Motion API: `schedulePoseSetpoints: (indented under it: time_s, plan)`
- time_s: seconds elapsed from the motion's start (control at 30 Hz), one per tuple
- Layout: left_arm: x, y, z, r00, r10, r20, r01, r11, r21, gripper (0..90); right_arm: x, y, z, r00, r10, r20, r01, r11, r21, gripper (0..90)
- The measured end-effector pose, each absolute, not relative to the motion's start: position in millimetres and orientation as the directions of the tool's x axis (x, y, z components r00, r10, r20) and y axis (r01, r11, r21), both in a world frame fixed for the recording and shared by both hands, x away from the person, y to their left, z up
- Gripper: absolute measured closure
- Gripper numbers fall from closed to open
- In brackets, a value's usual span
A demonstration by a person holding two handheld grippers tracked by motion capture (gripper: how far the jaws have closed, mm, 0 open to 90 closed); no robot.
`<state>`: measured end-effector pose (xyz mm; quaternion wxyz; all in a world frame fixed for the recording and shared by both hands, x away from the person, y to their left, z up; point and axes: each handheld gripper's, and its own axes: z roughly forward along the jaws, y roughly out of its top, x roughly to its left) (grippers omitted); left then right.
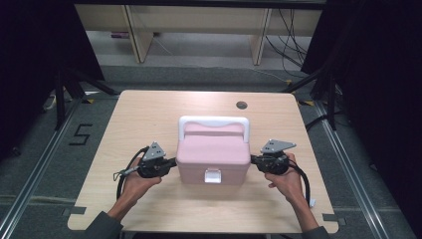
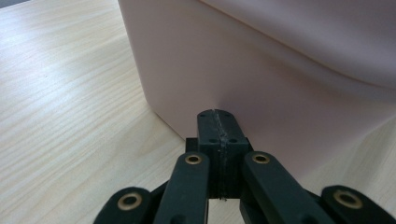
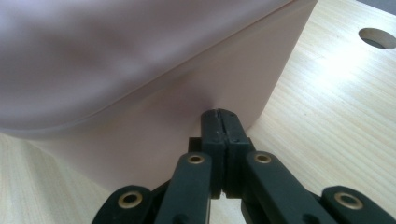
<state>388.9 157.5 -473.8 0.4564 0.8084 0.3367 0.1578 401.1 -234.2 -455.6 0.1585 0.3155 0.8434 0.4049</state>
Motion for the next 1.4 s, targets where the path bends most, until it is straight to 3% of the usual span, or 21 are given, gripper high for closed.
schedulePoseSetpoints:
  time_s: [0.2,0.3,0.4,0.53,1.0,1.07,1.4]
  plan:
    - [389,157,-474,0.726,0.688,-0.013,0.393,-0.4,0.828,89.7,402,-235,-456,-0.742,0.671,-0.013,0.404,0.461,0.79,88.9]
    - [390,156,-475,0.719,0.695,-0.02,0.399,-0.389,0.83,89.0,400,-236,-459,-0.72,0.693,0.044,0.455,0.424,0.783,85.0]
    - [392,159,-474,0.716,0.698,-0.02,0.408,-0.396,0.823,85.5,402,-237,-460,-0.724,0.689,0.022,0.438,0.435,0.786,80.7]
    - [395,165,-470,0.688,0.726,0.002,0.425,-0.405,0.81,78.5,402,-239,-461,-0.697,0.716,0.029,0.459,0.416,0.785,72.8]
    - [410,185,-443,0.685,0.726,-0.064,0.476,-0.379,0.794,55.2,385,-258,-464,-0.601,0.794,0.089,0.561,0.34,0.755,46.3]
    - [412,187,-433,0.682,0.728,-0.071,0.483,-0.375,0.791,47.8,384,-262,-465,-0.6,0.796,0.073,0.55,0.345,0.761,41.9]
    - [417,190,-411,0.716,0.691,-0.097,0.484,-0.391,0.782,35.3,373,-261,-468,-0.58,0.813,0.056,0.556,0.344,0.757,37.7]
